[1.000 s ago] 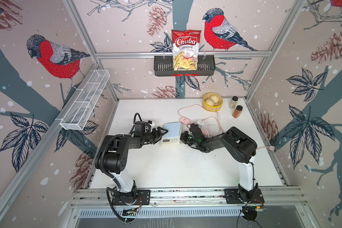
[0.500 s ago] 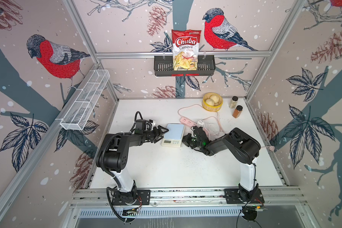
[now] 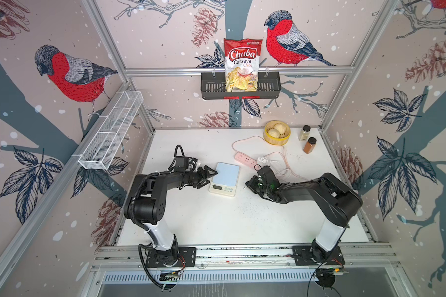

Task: Charge the electronic scale
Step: Pick up the electronic scale at the center of the board.

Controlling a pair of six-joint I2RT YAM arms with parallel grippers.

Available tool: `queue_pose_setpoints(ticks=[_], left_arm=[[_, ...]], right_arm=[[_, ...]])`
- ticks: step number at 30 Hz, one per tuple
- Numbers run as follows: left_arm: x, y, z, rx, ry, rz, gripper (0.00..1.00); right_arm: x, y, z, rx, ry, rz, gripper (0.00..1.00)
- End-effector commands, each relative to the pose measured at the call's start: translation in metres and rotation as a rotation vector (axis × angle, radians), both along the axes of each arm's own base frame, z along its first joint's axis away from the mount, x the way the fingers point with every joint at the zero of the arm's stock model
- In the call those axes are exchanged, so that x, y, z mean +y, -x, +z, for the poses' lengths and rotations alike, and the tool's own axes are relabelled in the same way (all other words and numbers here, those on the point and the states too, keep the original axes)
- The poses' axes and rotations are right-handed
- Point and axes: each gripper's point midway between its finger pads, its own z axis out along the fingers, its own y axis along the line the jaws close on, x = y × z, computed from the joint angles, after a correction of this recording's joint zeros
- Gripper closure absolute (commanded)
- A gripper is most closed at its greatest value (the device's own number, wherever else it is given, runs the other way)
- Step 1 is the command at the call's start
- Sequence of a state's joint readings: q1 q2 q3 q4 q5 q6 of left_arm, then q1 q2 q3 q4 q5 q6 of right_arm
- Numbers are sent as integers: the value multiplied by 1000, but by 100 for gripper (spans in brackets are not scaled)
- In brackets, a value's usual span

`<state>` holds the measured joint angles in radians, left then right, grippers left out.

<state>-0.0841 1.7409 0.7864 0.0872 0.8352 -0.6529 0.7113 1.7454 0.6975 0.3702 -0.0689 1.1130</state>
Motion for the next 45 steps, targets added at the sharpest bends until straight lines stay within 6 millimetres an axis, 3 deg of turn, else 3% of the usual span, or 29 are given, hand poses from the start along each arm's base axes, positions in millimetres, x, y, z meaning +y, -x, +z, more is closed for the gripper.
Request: queue_pose_setpoints(ticks=[1, 4, 7, 11, 24, 28, 32, 35, 39, 42, 45], left_arm=[[2, 4, -7, 0, -39, -37, 18], [-2, 7, -13, 9, -35, -88, 19], [-9, 12, -15, 18, 14, -118, 19], [-26, 17, -10, 25, 113, -171, 19], [-34, 4, 36, -73, 220, -117, 21], [-33, -2, 33, -75, 203, -107, 33], [-30, -2, 17, -39, 161, -111, 51], [-30, -1, 9, -23, 139, -118, 59], [-27, -2, 12, -38, 130, -122, 76], [-18, -7, 30, -94, 147, -112, 82], [-12, -12, 68, -205, 211, -137, 85]], right_arm=[[-34, 7, -11, 18, 214, -28, 100], [0, -2, 2, -4, 185, 52, 100], [34, -10, 1, 14, 121, 107, 100], [53, -21, -10, 50, 109, 128, 100], [36, -13, -39, 130, 194, 145, 100], [36, -13, -37, 124, 187, 152, 100], [36, -17, -29, 101, 180, 147, 100], [36, -20, -22, 85, 173, 146, 100], [39, -23, 1, 44, 136, 145, 100], [39, -27, 44, -40, 92, 126, 100], [26, -32, 103, -171, 62, 61, 100]])
